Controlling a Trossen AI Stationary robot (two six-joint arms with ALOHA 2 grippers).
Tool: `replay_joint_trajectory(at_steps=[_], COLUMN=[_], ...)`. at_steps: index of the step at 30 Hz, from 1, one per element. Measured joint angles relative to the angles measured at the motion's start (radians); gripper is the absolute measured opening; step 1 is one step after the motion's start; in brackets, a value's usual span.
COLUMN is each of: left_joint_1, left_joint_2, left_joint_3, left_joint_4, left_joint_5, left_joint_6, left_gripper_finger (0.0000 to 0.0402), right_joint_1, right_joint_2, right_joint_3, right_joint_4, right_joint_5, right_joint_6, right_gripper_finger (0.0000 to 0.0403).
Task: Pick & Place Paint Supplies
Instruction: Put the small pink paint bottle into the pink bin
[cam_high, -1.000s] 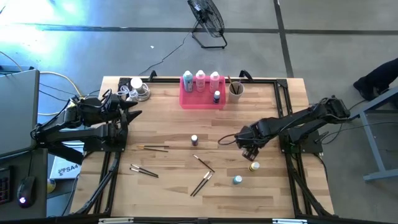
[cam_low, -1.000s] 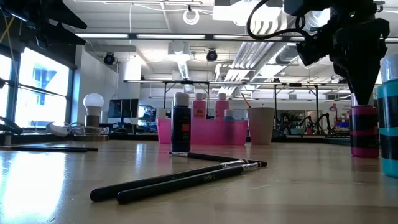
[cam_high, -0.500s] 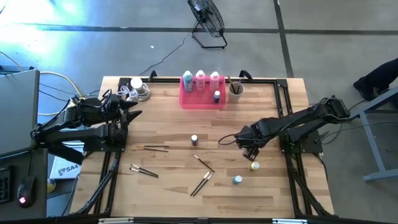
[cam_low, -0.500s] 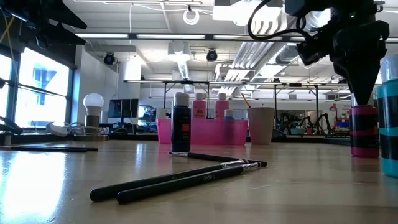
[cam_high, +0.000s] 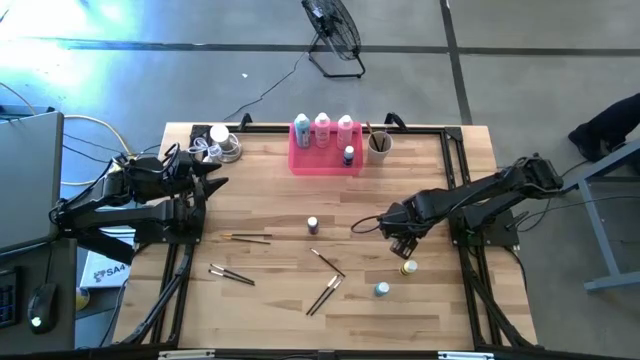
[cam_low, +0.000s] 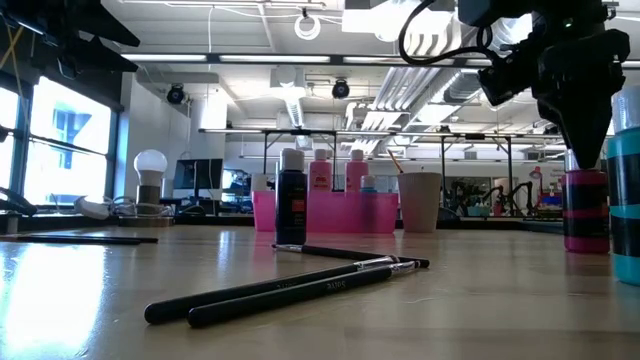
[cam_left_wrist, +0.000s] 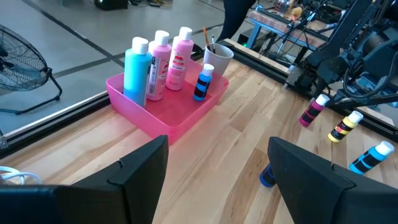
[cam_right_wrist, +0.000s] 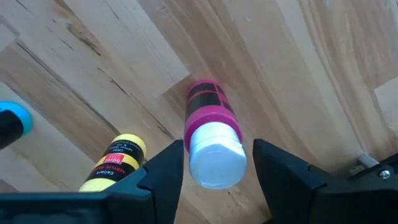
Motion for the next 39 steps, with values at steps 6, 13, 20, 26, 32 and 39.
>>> replay_joint_trajectory(at_steps=[6, 13, 20, 26, 32, 39], left_joint_1=[0.000, 0.000, 0.000, 0.000, 0.000, 0.000], left_joint_2=[0.000, 0.000, 0.000, 0.000, 0.000, 0.000], left_joint_3=[0.000, 0.000, 0.000, 0.000, 0.000, 0.000], left_joint_4=[0.000, 0.000, 0.000, 0.000, 0.000, 0.000], left_joint_5=[0.000, 0.000, 0.000, 0.000, 0.000, 0.000], left_joint_6=[0.000, 0.000, 0.000, 0.000, 0.000, 0.000], left_gripper_finger=[0.0271, 0.0271, 0.0271, 0.0271, 0.0271, 0.0271], right_joint_1=[0.000, 0.001, 0.001, 0.001, 0.001, 0.001], right_joint_2=[0.000, 0.000, 0.000, 0.000, 0.000, 0.000], right_joint_3=[0.000, 0.000, 0.000, 0.000, 0.000, 0.000], right_joint_4=[-0.008, -0.008, -0.008, -0.008, -0.008, -0.004], right_joint_5=[0.020, 0.045, 0.031, 0.010, 0.006, 0.008], right_joint_6=[-0.014, -0.024, -0.025, -0.021, -0.014, -0.014], right_gripper_finger=[0.0185, 0.0185, 0.0185, 0.0185, 0.0177, 0.0129])
